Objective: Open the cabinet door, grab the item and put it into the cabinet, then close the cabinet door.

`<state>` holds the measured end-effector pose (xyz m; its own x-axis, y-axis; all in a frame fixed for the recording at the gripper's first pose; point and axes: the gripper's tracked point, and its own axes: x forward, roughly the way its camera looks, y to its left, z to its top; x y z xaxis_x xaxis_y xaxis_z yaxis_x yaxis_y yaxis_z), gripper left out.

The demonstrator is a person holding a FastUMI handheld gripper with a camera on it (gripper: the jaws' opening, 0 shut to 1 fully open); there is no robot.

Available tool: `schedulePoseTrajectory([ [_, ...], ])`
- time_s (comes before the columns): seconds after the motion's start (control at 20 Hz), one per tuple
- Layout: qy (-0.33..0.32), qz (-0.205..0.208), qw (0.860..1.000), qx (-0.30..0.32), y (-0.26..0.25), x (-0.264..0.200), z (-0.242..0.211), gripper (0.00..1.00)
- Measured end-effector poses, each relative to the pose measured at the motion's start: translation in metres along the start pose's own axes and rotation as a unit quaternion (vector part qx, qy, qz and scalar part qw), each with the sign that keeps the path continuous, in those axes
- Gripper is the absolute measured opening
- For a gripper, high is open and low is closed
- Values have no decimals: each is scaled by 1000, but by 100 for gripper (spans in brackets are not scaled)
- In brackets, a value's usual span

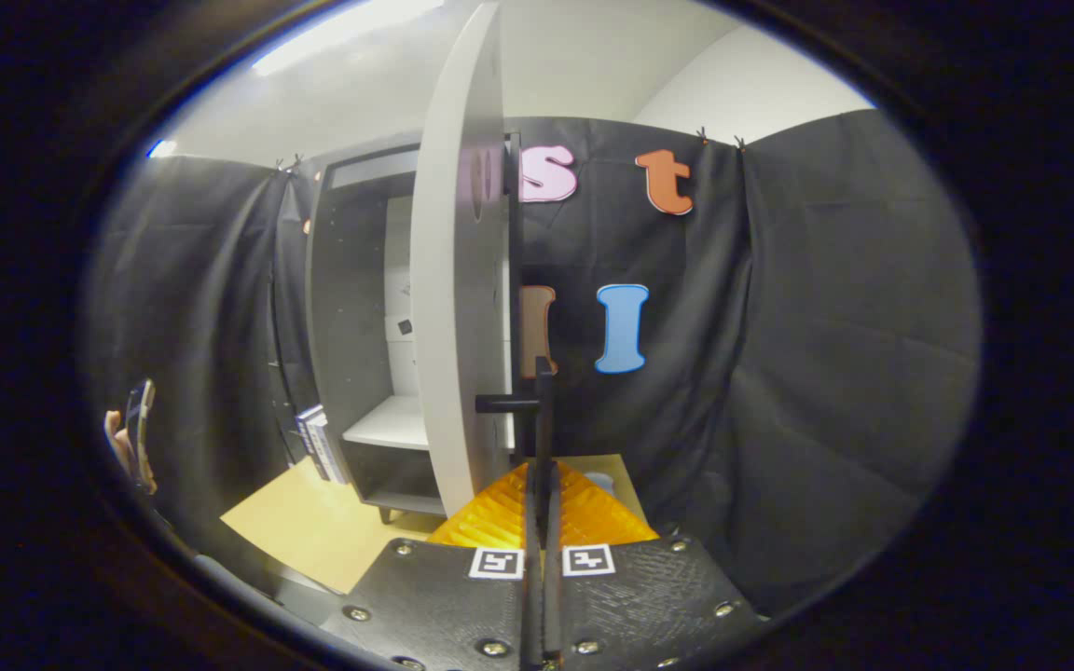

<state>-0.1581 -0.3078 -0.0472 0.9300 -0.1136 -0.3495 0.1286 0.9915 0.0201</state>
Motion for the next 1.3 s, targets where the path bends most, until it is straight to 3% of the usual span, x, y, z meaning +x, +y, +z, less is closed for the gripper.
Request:
schedulePoseTrajectory([
  [0.4, 20, -61, 998, -10, -6, -27, -25, 1],
  [0.65, 53, -84, 995, 11, 23, -46, -48, 1],
  [1.05, 80, -65, 994, 34, 113, -39, -93, 1],
  [1.3, 112, -15, 994, 5, 174, -4, -144, 1],
])
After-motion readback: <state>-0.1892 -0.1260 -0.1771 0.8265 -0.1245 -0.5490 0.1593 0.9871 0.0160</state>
